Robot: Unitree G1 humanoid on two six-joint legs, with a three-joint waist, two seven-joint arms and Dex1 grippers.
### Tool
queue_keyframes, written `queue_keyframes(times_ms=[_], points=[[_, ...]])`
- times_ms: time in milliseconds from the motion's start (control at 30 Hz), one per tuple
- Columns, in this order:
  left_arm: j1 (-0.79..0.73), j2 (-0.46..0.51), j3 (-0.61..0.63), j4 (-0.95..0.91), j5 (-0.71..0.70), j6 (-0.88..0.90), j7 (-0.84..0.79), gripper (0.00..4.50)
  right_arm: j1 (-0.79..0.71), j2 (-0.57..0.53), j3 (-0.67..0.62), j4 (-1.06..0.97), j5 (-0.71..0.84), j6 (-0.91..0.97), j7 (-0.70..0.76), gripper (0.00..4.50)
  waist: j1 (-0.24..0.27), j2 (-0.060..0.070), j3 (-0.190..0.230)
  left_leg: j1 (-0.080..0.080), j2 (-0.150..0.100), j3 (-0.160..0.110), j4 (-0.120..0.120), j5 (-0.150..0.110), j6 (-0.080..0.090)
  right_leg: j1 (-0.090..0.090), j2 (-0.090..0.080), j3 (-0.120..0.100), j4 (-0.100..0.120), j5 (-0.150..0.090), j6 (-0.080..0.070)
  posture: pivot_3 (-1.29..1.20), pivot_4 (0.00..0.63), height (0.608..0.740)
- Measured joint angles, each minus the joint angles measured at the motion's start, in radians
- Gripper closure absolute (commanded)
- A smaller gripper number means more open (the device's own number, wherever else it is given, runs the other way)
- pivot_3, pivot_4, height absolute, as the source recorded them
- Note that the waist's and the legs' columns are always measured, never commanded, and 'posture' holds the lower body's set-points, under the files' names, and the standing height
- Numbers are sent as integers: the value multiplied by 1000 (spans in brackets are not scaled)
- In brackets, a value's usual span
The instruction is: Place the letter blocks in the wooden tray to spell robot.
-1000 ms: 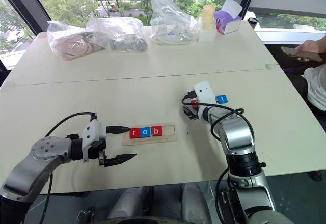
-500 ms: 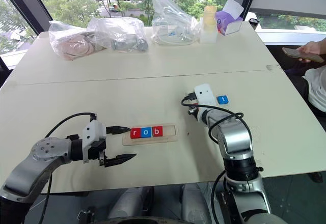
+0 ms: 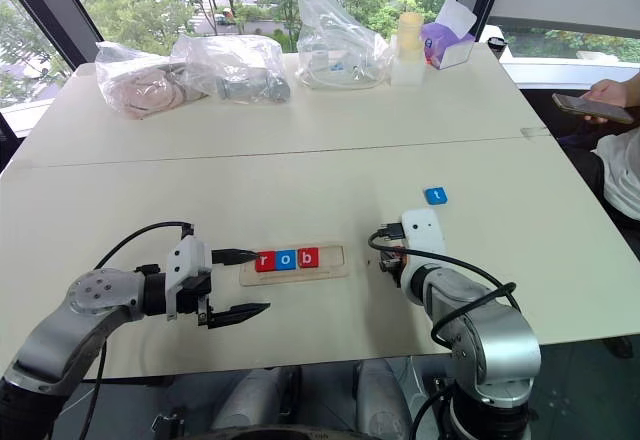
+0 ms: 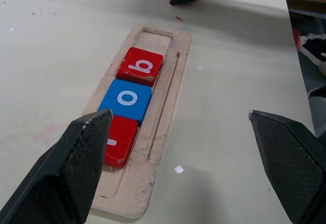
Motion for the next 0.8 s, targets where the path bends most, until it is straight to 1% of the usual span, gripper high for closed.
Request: queue_keyframes(times_ms=[67, 100, 133, 167, 233, 300, 333, 367, 400, 433, 467, 533, 633, 700, 800], points=[[-11, 0, -1, 6, 1, 0, -6, 0, 0, 0, -4, -3, 21, 2, -1, 1329, 0, 0, 0, 0, 0, 0, 0, 0, 0, 0, 0, 0, 0, 0, 0, 0, 150, 740], [-19, -2, -1, 6, 1, -1, -8, 0, -4, -10, 0, -4, 37, 4, 9, 693, 0, 0, 0, 0, 0, 0, 0, 0, 0, 0, 0, 0, 0, 0, 0, 0, 150, 740], [-24, -6, -2, 6, 1, -1, -8, 0, -20, -74, 18, -1, 63, 9, 39, 233, 0, 1, 1, 0, 0, 0, 1, 0, 0, 1, 0, 0, 0, 0, -1, 0, 150, 740], [-26, -9, -3, 7, 1, -2, -9, 0, -35, -142, 25, 7, 83, 6, 70, 41, 0, 1, 1, 0, -1, 1, 1, 0, 0, 1, 0, 0, -1, -1, -1, 0, 150, 740], [-27, -10, -7, 15, 2, -2, -10, 0, -80, -337, 48, 28, 129, -42, 178, 41, 0, 1, 1, 0, -1, 2, 2, 0, 0, 2, -1, 0, -2, -1, -1, 0, 150, 740], [-30, -12, -14, 23, 6, -2, -10, 0, -107, -442, 45, 47, 154, -131, 276, 41, 0, -1, 1, 0, 0, 0, 1, 0, 0, 3, 0, -1, -2, -1, 0, 0, 150, 740], [-38, -17, -21, 26, 9, -2, -10, 0, -99, -524, 66, 79, 165, -241, 362, 41, 0, 0, 1, 0, 0, 1, 1, 0, 1, 3, 0, -2, -2, -1, 2, 0, 150, 740], [-43, -21, -26, 26, 10, -6, -10, 0, -72, -655, 95, 156, 166, -440, 518, 41, 1, 0, 2, 0, 0, 1, 0, 0, 1, 3, 0, -3, -2, -2, 4, 0, 150, 740], [-44, -20, -26, 27, 11, -6, -10, 0, -63, -683, 96, 180, 163, -494, 562, 41, 1, 0, 2, 0, 0, 1, 0, 0, 1, 4, 0, -3, -3, -2, 4, 0, 150, 740], [-47, -21, -27, 31, 15, -8, -10, 0, -42, -757, 109, 261, 151, -674, 693, 41, 0, -1, 2, 0, 0, 1, 0, -1, 1, 4, 0, -3, -3, -1, 5, 0, 150, 740], [-48, -21, -27, 31, 17, -9, -10, 0, -35, -781, 118, 296, 144, -737, 745, 41, 0, -1, 2, 0, 0, 1, 0, -1, 1, 4, 0, -3, -4, -1, 5, 0, 150, 740], [-56, -22, -29, 34, 20, -10, -10, 0, -35, -821, 153, 419, 121, -920, 872, 41, -2, -1, 2, 0, 0, 2, 1, -1, 2, 5, 0, -2, -4, -1, 5, 0, 150, 740], [-53, -23, -28, 35, 20, -14, -9, 0, -91, -830, 231, 608, 61, -1117, 1002, 41, -4, -1, 3, 1, 0, 2, 2, -1, 1, 5, 0, -1, -3, -1, 3, 0, 150, 740], [-48, -24, -27, 34, 20, -16, -7, 0, -141, -822, 282, 721, 22, -1212, 1065, 41, -2, -1, 3, 1, 0, 1, 2, -1, 1, 5, 0, -1, -2, -1, 3, 0, 150, 740], [-42, -27, -27, 34, 21, -20, 1, 0, -185, -781, 312, 810, -4, -1294, 1102, 41, 1, -1, 3, 1, 0, 1, 2, -1, 1, 4, -2, -1, -2, -1, 3, 0, 150, 740]])
